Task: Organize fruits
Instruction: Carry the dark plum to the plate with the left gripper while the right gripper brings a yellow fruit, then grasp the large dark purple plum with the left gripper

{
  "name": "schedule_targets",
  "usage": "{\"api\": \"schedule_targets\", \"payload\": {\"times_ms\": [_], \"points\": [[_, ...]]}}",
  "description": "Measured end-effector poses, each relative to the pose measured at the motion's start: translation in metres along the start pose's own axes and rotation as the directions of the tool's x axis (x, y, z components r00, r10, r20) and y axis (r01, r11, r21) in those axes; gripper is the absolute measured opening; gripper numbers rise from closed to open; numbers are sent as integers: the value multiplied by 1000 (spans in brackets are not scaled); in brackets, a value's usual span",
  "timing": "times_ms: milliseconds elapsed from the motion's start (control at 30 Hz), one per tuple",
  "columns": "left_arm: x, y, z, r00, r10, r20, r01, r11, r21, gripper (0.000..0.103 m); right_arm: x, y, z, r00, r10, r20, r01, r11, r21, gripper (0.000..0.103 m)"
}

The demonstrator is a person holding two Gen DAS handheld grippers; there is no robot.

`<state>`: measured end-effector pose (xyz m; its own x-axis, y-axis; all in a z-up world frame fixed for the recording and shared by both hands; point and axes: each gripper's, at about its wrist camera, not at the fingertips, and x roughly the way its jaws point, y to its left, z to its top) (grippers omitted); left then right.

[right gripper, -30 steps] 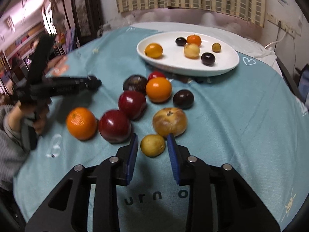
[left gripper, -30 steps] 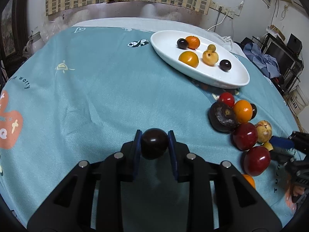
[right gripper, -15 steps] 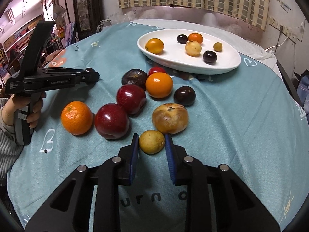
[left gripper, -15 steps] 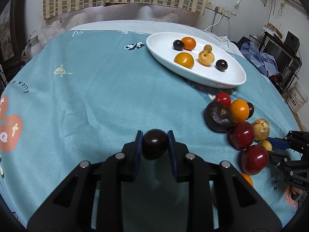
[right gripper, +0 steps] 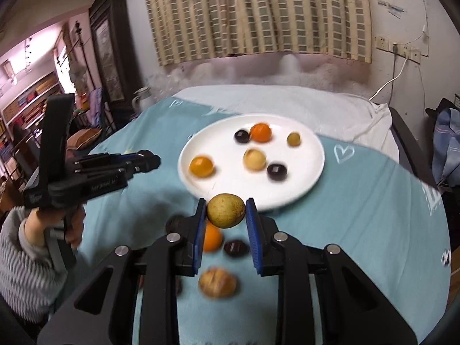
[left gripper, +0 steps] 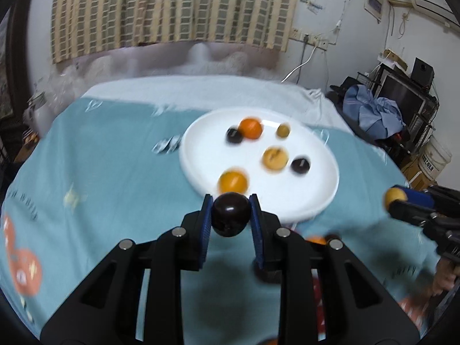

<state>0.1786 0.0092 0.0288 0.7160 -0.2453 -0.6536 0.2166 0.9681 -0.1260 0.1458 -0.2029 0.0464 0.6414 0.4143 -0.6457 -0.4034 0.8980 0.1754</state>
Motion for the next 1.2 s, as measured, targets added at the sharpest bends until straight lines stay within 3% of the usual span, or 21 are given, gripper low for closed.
{"api": "schedule_targets", "payload": {"times_ms": [200, 433, 467, 500, 533, 567, 700, 867, 1000, 1200], "points": [[57, 1, 32, 999, -19, -44, 18, 999, -38, 26, 59, -19, 13, 998, 1, -57, 3, 998, 70, 27], [96, 18, 35, 996, -41, -78, 33, 995, -95, 26, 93, -35, 12, 995, -11, -94, 23, 991, 133, 29], [97, 21, 34, 996, -48, -80, 39, 993, -109, 31, 94, -35, 12, 995, -13, -100, 27, 991, 133, 31], [98, 24, 32, 994, -64, -87, 53, 991, -126, 35, 93, -36, 12, 995, -18, -98, 31, 991, 133, 44], [98, 25, 31, 994, -67, -88, 55, 990, -133, 49, 91, -36, 13, 996, -24, -88, 36, 990, 133, 54], [95, 27, 30, 995, -59, -81, 47, 989, -137, 55, 87, -35, 14, 997, -30, -69, 38, 991, 128, 58], [74, 28, 24, 998, -33, -53, 26, 992, -122, 55, 62, -30, 18, 1000, -17, -11, 18, 992, 122, 58], [22, 25, -4, 1000, 25, 7, -24, 995, -99, 83, 12, -16, 13, 998, 10, 70, -18, 993, 120, 61], [-2, 13, -38, 1000, 26, 4, -25, 997, -70, 89, -12, -18, -13, 995, 24, 99, -40, 987, 158, 62], [-2, -14, -61, 999, 2, -42, -1, 999, 43, 93, -12, -44, -41, 998, 11, 56, -25, 964, 264, 62]]}}
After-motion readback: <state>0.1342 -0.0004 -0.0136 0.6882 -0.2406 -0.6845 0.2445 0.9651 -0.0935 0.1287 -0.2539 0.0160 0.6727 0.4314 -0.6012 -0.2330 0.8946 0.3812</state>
